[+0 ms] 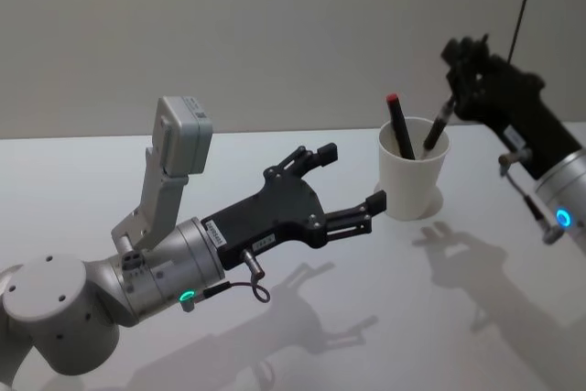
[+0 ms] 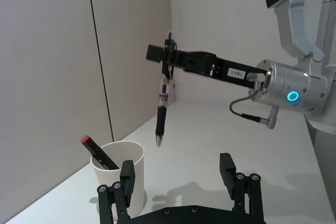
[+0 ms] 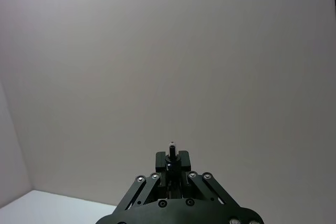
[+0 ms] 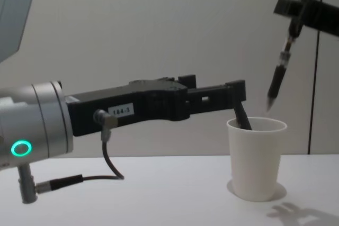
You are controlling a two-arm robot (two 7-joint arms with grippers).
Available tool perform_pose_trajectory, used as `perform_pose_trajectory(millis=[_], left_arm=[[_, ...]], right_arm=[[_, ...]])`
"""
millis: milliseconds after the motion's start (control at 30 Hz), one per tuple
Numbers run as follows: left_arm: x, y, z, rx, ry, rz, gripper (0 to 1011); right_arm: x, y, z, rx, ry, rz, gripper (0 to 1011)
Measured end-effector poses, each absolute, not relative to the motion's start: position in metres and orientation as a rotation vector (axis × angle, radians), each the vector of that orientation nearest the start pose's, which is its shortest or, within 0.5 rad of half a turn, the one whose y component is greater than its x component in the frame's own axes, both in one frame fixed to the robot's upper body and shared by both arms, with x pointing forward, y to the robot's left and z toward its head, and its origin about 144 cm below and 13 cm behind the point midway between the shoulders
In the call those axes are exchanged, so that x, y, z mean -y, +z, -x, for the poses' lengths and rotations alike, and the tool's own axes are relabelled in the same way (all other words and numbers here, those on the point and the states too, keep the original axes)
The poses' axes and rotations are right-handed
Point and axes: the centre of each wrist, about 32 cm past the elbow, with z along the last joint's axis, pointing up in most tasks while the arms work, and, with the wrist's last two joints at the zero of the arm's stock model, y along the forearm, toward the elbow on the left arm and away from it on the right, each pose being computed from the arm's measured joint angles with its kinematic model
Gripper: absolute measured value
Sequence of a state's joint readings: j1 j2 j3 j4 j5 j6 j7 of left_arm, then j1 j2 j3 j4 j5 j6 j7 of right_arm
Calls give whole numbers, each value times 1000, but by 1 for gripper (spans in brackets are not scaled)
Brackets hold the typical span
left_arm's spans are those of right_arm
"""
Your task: Place the pen into the pen holder.
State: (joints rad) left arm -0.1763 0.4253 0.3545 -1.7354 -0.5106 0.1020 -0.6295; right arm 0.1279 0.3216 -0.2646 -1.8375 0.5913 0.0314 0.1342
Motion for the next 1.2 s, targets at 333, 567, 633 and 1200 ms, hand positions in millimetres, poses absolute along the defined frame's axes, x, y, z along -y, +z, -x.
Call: perform_pose_trajectory(millis=[333, 567, 633, 1200], left_arm=[[-226, 1227, -480, 26, 539, 79, 1001], [-226, 1227, -480, 26, 539, 79, 1001], [-226, 1227, -480, 26, 539, 79, 1001], [-226, 1227, -480, 26, 539, 79, 1001]], right_arm=[[221, 1260, -485, 209, -1100, -316, 130], [223, 1261, -501, 337, -1137, -268, 130], [223, 1260, -504, 356, -1142, -259, 130], [217, 1238, -527, 351, -1129, -159, 130]])
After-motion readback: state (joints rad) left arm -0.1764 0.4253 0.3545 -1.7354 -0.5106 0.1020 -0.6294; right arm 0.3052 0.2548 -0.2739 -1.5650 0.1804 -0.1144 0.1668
